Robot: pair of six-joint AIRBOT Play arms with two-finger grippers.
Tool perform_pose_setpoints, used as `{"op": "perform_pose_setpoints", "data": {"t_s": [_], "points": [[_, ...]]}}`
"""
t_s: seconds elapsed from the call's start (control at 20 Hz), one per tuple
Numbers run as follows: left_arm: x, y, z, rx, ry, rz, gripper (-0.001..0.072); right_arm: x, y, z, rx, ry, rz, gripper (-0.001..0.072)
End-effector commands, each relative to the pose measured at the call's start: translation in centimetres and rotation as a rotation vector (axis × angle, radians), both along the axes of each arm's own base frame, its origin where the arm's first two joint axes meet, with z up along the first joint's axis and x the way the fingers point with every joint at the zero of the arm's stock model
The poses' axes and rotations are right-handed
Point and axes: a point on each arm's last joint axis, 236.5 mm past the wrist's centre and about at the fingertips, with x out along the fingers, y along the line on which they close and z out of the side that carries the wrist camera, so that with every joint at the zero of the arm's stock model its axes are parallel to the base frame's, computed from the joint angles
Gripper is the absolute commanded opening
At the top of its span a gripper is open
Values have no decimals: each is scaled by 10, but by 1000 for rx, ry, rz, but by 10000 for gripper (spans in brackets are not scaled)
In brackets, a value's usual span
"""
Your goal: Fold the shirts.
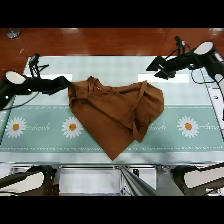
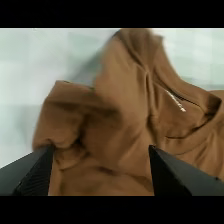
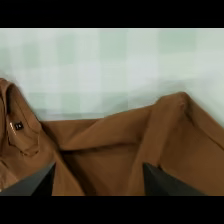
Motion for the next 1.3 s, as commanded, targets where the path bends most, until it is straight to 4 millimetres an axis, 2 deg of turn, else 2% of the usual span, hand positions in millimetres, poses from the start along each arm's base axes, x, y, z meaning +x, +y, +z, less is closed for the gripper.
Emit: {"op": "perform_pose_setpoints", "data": {"t_s": [0.0,0.1,0.15,0.2,0.25,0.35,0.5,0.7,0.8,1.0,1.05,1.1,1.15,1.25], "points": [[-9,53,4,137,91,-63,704,-39,-42,15,-6,97,102,626],[-20,85,8,104,150,10,703,-86,-105,9,-179,212,77,626],[-24,89,5,46,181,46,703,-103,-127,4,-238,240,35,626],[-28,81,1,-25,194,32,703,-121,-137,-3,-250,256,-9,625],[-27,69,-4,-83,190,-2,703,-137,-133,-11,-225,264,-40,625],[-19,42,-19,-167,180,-64,703,-175,-101,-36,-138,282,-45,624],[7,32,-43,-143,149,-48,703,-233,-42,-60,-30,315,34,625],[40,14,-51,-63,54,-95,703,-305,10,-86,6,440,146,624],[46,-6,-55,-61,54,-146,703,-321,28,-94,-1,472,182,625],[38,-37,-62,-93,111,-248,698,-315,58,-97,-19,422,193,624],[32,-41,-61,-109,134,-279,548,-316,66,-96,-13,417,198,625],[25,-43,-58,-119,152,-325,84,-317,73,-95,-4,414,203,625],[20,-44,-54,-125,155,-370,26,-318,80,-94,0,403,218,625],[14,-43,-48,-144,174,-399,26,-319,91,-94,4,390,225,625]]}}
